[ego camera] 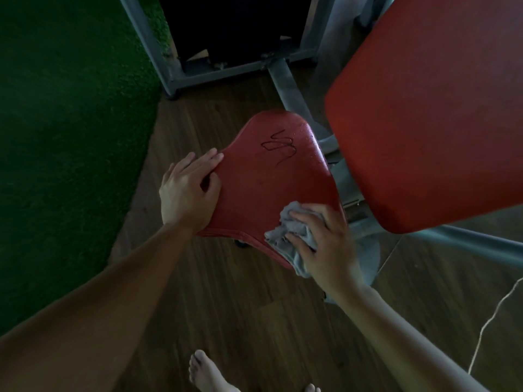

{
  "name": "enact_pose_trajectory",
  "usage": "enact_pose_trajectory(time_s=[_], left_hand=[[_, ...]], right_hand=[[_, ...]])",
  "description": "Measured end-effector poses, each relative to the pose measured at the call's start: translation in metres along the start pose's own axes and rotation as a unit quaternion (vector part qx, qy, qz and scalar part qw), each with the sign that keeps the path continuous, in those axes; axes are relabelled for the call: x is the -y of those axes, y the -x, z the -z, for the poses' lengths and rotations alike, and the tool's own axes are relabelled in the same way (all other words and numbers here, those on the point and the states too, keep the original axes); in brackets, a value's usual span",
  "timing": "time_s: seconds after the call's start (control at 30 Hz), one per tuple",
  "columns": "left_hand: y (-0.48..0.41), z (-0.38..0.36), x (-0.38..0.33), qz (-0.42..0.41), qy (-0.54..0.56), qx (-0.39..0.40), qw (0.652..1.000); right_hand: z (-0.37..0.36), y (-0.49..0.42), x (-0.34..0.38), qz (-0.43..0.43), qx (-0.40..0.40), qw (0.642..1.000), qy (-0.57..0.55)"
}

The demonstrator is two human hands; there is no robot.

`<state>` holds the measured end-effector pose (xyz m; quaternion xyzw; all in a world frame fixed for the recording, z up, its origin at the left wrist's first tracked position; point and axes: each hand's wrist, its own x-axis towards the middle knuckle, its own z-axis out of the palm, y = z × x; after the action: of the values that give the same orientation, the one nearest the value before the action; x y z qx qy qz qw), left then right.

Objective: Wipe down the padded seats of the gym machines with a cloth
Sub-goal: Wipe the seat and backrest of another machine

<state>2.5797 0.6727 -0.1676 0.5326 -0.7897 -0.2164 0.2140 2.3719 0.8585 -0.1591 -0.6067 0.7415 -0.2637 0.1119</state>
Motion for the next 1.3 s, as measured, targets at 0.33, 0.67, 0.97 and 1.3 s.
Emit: enact_pose_trajectory(time_s=[0.33, 0.67, 0.97, 1.3], left_hand=[[-0.002, 0.0, -0.001, 0.001, 0.009, -0.001, 1.0], [0.001, -0.001, 0.001, 0.013, 0.011, -0.007, 1.0], [0.002, -0.004, 0.003, 0.016, 0.029, -0.043, 0.999], [0.001, -0.005, 0.003, 0.02, 0.032, -0.05, 0.998]], right_hand=[[-0.017, -0.059, -0.001, -0.048, -0.033, 0.998, 0.013], [-0.044, -0.192, -0.023, -0.09, -0.048, 0.995, 0.0], [-0.013, -0.112, -0.011, 0.168, 0.105, 0.978, -0.061], [-0.019, -0.151, -0.013, 0.118, 0.074, 0.99, -0.004]])
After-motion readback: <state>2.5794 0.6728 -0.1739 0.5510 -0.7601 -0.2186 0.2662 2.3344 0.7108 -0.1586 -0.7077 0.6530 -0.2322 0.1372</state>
